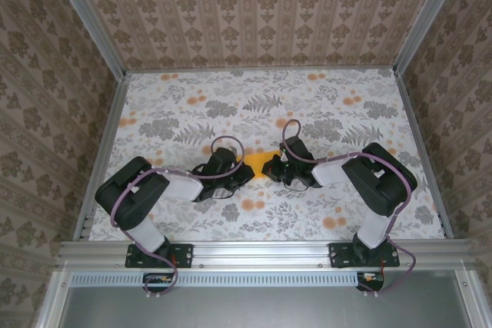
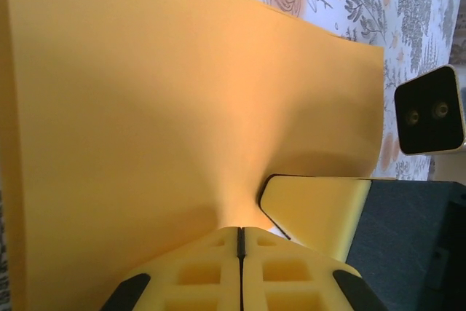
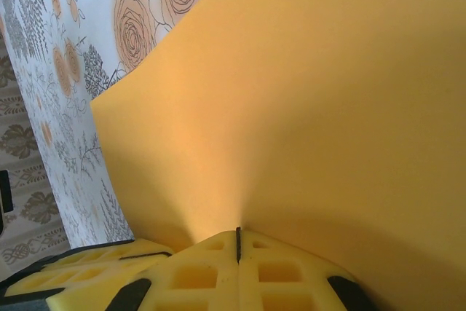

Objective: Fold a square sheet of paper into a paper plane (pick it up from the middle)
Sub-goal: First fold in half a square sheet of paper at the center of the table.

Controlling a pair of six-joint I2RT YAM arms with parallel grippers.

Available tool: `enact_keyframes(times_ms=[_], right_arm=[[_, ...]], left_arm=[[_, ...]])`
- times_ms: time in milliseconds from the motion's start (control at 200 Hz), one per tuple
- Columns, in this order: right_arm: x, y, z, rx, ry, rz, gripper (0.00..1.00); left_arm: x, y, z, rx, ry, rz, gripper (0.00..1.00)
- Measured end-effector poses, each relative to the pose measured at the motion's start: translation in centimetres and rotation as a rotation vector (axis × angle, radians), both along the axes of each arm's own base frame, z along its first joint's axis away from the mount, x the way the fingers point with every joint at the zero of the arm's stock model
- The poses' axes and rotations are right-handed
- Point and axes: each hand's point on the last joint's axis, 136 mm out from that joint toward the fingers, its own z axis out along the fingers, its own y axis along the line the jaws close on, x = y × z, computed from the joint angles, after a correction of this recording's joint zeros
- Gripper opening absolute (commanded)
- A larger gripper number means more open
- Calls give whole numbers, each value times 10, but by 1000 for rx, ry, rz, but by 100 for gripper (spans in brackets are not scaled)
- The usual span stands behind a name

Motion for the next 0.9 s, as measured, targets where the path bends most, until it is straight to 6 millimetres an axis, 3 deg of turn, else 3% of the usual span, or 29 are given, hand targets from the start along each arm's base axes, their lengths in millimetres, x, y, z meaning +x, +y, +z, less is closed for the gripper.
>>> enact_keyframes(times_ms=[205,645,900], right_arm=[[0,0,1,4,-1,-3,3],[2,-2,-1,2,-30,-7,3],[3,-19,0,-25,-87,-14,3]], left_arm=[[9,-10,-5,-2,18,12,4],[10,4,-13,38,84,105,1],[8,9,-14,59,97,125,0]])
